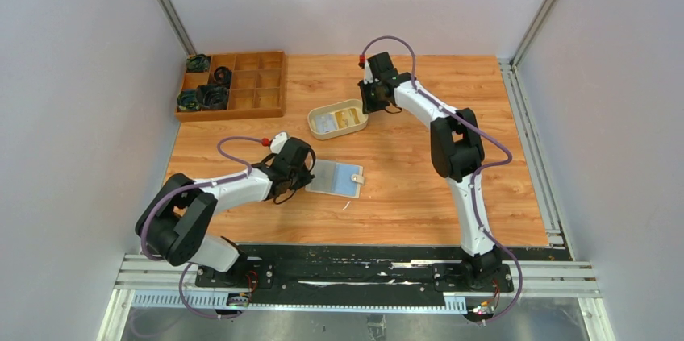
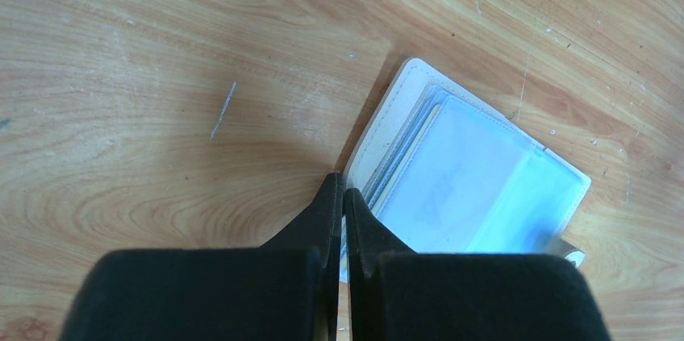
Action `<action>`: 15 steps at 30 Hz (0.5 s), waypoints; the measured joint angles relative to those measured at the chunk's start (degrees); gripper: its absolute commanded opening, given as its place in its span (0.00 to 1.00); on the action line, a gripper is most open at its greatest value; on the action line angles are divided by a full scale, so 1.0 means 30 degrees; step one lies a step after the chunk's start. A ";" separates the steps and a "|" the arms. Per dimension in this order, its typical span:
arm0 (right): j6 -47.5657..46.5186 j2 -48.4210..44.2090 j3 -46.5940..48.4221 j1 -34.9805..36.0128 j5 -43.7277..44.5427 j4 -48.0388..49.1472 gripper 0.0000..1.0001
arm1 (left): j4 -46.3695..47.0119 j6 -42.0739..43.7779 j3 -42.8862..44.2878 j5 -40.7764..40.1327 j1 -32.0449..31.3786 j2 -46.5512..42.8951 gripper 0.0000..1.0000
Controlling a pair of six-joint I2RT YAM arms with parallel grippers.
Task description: Take the credit cards out of the card holder
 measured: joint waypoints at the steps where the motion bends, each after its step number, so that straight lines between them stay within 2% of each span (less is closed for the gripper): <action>1: -0.0015 0.0000 0.0000 0.0000 0.0029 0.0000 0.15 | 0.0007 0.0000 0.0051 0.0007 0.0000 0.0058 0.00; 7: -0.0007 -0.0240 -0.0495 0.0000 0.0262 0.0211 0.14 | -0.0022 0.0087 0.0248 0.0036 0.0000 0.0248 0.00; 15: 0.0284 -0.2484 -0.3985 -0.0219 0.0758 0.0357 0.12 | -0.0255 0.0277 0.0619 0.0058 0.0000 0.0532 0.00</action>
